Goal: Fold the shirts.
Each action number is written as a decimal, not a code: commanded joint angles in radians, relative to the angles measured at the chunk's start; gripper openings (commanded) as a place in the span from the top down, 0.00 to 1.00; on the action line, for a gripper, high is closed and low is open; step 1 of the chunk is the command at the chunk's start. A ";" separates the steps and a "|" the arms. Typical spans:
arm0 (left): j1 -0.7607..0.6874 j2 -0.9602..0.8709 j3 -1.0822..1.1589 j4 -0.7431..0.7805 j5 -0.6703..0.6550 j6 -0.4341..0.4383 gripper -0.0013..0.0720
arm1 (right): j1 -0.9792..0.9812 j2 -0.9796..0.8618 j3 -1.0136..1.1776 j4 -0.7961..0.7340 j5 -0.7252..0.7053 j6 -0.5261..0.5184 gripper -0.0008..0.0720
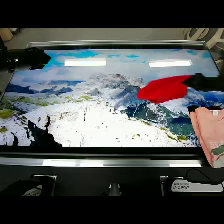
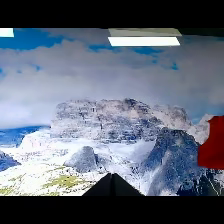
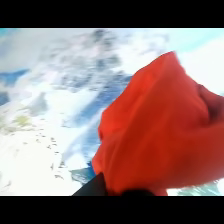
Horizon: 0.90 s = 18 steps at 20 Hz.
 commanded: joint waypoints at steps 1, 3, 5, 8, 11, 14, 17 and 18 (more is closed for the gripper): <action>-0.006 -0.002 0.000 0.000 0.000 0.000 0.94 | -0.238 0.053 0.037 -0.079 0.070 0.021 0.96; -0.016 -0.002 0.000 0.000 -0.002 0.003 0.94 | -0.341 0.066 0.037 -0.079 0.077 0.021 0.96; -0.028 -0.002 0.000 0.000 -0.002 0.003 0.94 | -0.423 0.077 0.037 -0.079 0.110 0.021 0.96; -0.035 -0.002 0.000 0.000 -0.002 0.003 0.94 | -0.536 0.107 0.037 -0.084 0.148 0.022 0.96; -0.035 -0.002 0.000 0.000 0.000 0.003 0.94 | -0.628 0.137 0.037 -0.180 0.237 0.045 0.96; -0.035 -0.002 0.000 0.000 0.011 0.003 0.94 | -0.617 0.150 0.034 -0.496 0.373 0.072 0.96; -0.036 -0.002 0.000 0.000 0.017 0.003 0.94 | -0.556 0.150 -0.002 -0.776 0.407 0.072 0.96; -0.036 -0.002 0.000 0.000 0.017 0.003 0.94 | -0.544 0.150 -0.032 -0.786 0.402 0.072 0.96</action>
